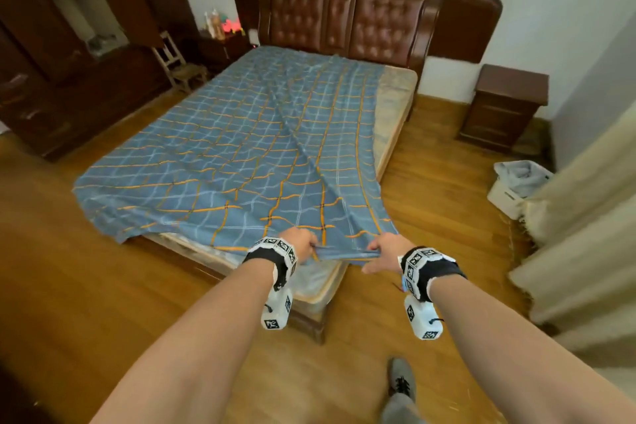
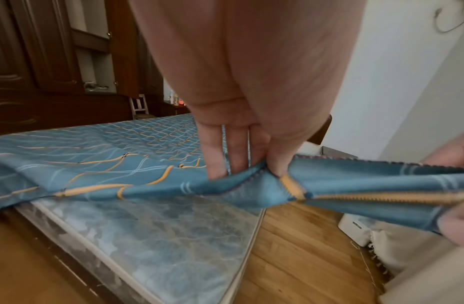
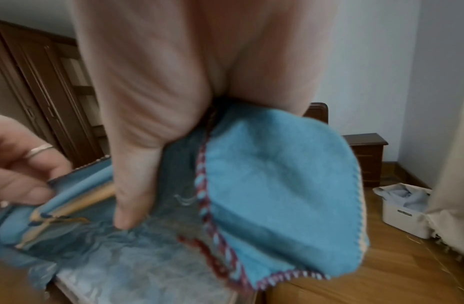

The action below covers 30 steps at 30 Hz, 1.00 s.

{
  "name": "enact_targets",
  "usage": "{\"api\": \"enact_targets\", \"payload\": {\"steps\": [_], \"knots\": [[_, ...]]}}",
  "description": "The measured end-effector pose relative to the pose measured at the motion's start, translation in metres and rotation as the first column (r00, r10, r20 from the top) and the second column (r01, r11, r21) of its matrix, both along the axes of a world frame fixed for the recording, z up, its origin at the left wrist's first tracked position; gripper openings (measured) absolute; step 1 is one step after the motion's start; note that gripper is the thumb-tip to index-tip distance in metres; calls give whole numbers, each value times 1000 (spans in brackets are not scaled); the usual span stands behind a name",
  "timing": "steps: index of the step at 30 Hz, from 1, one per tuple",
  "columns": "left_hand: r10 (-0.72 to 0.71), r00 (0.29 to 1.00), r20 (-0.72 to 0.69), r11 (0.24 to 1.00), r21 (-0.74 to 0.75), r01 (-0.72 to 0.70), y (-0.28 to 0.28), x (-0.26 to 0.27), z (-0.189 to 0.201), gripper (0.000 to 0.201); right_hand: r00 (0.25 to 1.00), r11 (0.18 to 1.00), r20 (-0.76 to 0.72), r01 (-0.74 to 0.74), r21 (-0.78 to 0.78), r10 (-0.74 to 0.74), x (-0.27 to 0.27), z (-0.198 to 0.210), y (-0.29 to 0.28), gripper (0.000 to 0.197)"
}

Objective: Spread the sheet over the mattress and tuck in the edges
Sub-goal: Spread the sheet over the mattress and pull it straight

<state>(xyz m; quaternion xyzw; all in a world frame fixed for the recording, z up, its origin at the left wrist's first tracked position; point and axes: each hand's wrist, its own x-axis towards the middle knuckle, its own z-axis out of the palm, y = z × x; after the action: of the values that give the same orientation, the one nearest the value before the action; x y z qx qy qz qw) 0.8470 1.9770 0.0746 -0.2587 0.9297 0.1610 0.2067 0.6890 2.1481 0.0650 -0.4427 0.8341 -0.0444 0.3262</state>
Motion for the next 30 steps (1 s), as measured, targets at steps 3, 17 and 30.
{"api": "enact_targets", "payload": {"steps": [3, 17, 30], "knots": [[9, 1000, 4, 998, 60, -9, 14, 2, -9, 29, 1000, 992, -18, -19, 123, 21, -6, -5, 11, 27], [115, 970, 214, 936, 304, -178, 79, -52, -136, 20, 975, 882, 83, -223, 414, 207, -76, -122, 66, 8], [-52, 886, 460, 840, 500, -210, 151, -25, -253, 16, 978, 804, 210, -137, 579, 15, -21, -257, 169, 74]]}}
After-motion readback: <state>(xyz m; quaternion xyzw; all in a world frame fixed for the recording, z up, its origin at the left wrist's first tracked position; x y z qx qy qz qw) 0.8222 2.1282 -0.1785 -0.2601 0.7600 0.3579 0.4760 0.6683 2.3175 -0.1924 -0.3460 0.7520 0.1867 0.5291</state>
